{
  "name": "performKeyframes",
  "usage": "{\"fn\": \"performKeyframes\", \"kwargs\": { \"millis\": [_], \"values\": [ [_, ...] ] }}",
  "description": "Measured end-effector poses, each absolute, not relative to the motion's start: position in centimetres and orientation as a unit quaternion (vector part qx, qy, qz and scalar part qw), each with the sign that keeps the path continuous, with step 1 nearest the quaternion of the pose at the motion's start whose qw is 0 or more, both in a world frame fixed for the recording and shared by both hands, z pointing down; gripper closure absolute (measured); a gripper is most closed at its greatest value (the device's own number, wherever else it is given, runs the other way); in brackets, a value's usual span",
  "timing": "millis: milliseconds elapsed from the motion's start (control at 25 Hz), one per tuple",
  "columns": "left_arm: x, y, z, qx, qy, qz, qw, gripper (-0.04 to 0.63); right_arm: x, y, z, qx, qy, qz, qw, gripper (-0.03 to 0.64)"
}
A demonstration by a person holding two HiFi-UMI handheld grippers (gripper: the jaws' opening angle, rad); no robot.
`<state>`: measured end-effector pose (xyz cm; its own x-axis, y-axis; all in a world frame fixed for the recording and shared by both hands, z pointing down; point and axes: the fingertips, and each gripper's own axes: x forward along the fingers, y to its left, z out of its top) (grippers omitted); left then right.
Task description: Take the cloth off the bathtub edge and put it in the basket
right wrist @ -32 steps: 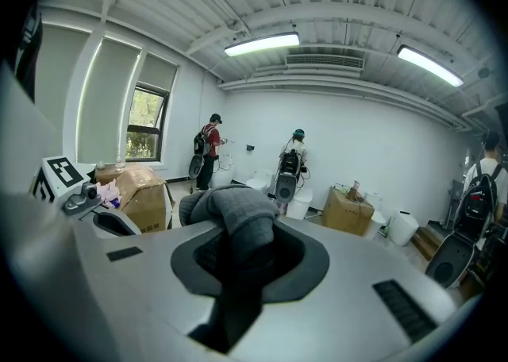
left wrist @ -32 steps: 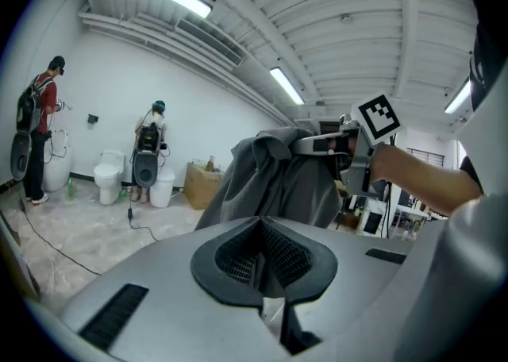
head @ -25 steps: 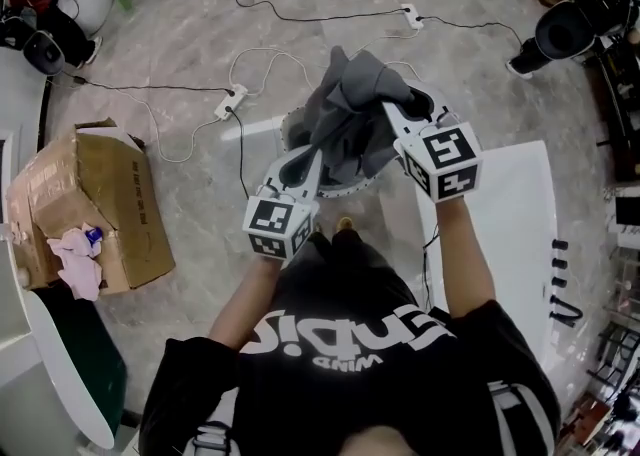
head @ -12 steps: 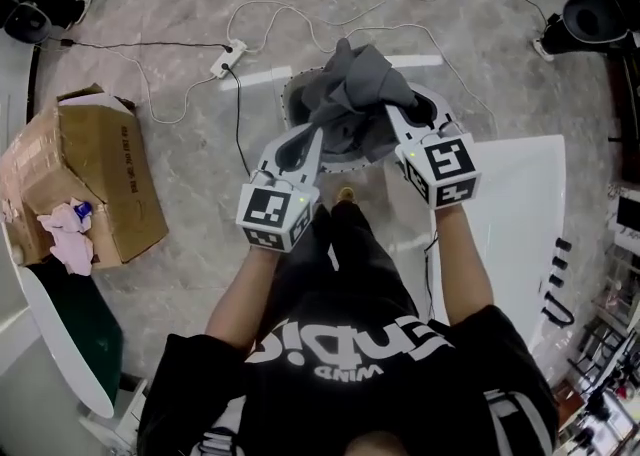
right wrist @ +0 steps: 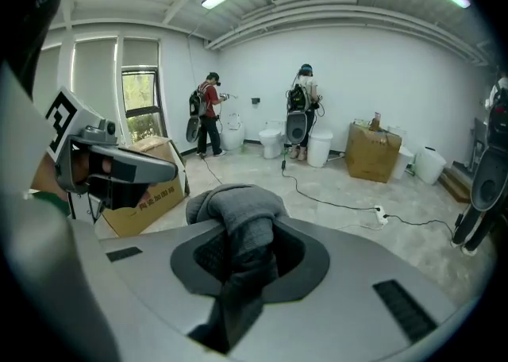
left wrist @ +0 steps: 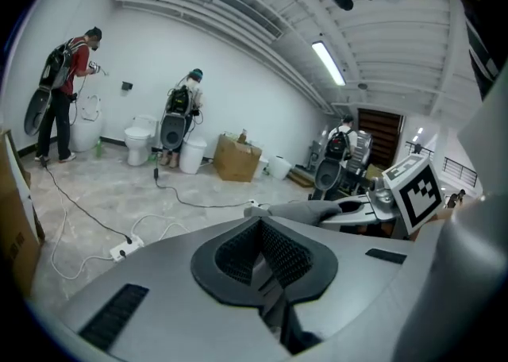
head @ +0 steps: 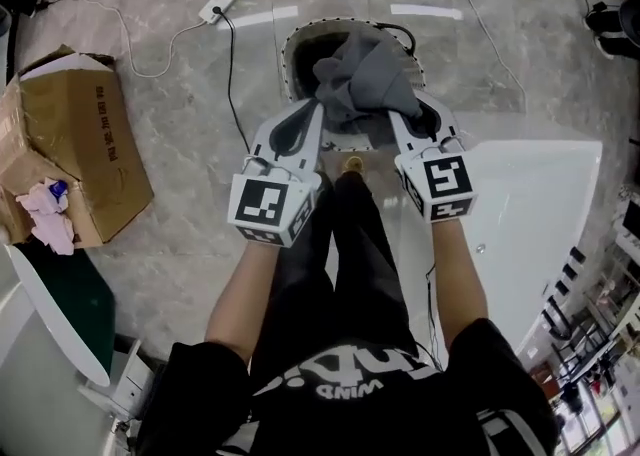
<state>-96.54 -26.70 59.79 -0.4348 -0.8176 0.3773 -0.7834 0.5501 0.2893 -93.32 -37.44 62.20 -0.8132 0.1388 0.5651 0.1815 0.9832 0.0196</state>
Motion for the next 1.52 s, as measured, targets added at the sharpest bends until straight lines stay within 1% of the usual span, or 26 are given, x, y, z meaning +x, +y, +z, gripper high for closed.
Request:
{"fn": "performKeyframes", "kwargs": {
  "millis": [320,640,720,760,840,880,920,1080,1280,1520],
  "values": [
    [-96.0,-26.8,69.9,0.471,-0.835,-0.035,0.283,0.584,-92.2,-37.4,73.6,-0.078,-0.936,-0.018,0.344,0.557],
    [-94.5,-27.2,73.1,0.479,-0.821,-0.035,0.308,0.584,-91.7,-36.5,79.1,-0.09,-0.917,-0.015,0.387,0.555],
    [-94.3,-27.3,73.6,0.479,-0.82,-0.036,0.312,0.584,-91.2,-36.3,80.4,-0.092,-0.91,-0.016,0.403,0.534],
    [-94.2,-27.4,74.0,0.48,-0.818,-0.037,0.314,0.584,-90.8,-36.1,81.2,-0.093,-0.906,-0.016,0.413,0.511],
    [-93.9,-27.5,74.8,0.48,-0.816,-0.04,0.321,0.584,-90.1,-35.7,82.8,-0.096,-0.895,-0.013,0.436,0.423],
    [-93.7,-27.4,75.2,0.479,-0.814,-0.041,0.326,0.584,-89.8,-35.4,83.6,-0.097,-0.89,-0.012,0.445,0.398],
    [-93.6,-27.3,75.6,0.477,-0.814,-0.043,0.33,0.584,-89.6,-35.3,84.1,-0.095,-0.888,-0.013,0.45,0.388],
    [-93.3,-27.2,76.9,0.473,-0.812,-0.046,0.341,0.584,-89.3,-35.1,85.0,-0.086,-0.894,-0.003,0.441,0.367],
    [-92.8,-27.1,77.7,0.471,-0.81,-0.044,0.348,0.584,-89.2,-35.1,85.4,-0.079,-0.896,0.002,0.436,0.364],
    [-92.9,-27.5,76.0,0.478,-0.807,-0.039,0.344,0.584,-89.5,-35.2,82.6,-0.064,-0.914,0.022,0.4,0.364]
  ]
}}
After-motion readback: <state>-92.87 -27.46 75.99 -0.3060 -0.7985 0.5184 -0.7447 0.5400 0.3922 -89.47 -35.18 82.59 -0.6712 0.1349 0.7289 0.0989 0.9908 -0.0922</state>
